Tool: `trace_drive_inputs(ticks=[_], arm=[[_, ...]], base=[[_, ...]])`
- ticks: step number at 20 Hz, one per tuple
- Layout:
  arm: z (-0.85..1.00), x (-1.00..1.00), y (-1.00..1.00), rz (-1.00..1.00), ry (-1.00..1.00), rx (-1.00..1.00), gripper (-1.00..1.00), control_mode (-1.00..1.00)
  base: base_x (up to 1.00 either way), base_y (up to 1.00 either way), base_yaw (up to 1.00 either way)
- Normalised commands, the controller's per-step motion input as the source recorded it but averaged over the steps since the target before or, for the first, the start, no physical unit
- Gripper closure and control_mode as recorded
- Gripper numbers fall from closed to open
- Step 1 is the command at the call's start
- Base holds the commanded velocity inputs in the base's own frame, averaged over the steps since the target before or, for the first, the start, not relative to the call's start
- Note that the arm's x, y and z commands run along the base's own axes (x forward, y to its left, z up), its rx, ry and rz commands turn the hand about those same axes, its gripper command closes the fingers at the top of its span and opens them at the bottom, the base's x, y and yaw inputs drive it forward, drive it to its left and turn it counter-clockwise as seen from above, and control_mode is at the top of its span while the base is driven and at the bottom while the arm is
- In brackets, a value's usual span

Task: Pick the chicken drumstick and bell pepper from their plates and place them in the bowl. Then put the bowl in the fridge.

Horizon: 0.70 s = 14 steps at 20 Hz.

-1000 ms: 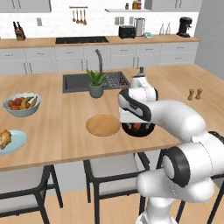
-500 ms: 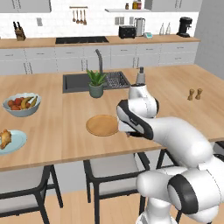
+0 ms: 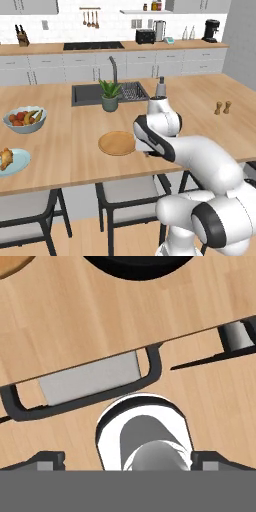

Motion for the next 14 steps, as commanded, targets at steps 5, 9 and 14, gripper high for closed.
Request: trace_drive_inputs(ticks=[5,9,14], arm=[[0.00,-0.08,0.12,0.00,0.00,0.00,-1.00,1.00],[0.00,0.00,0.00,0.00,0.00,0.00,-1.00,1.00],[0.00,0.00,0.00,0.00,0.00,0.00,-1.00,1.00]], base=[[-0.05,0.76,0.00],[0.01,0.81,0.00],[0.17,0.51,0.00]])
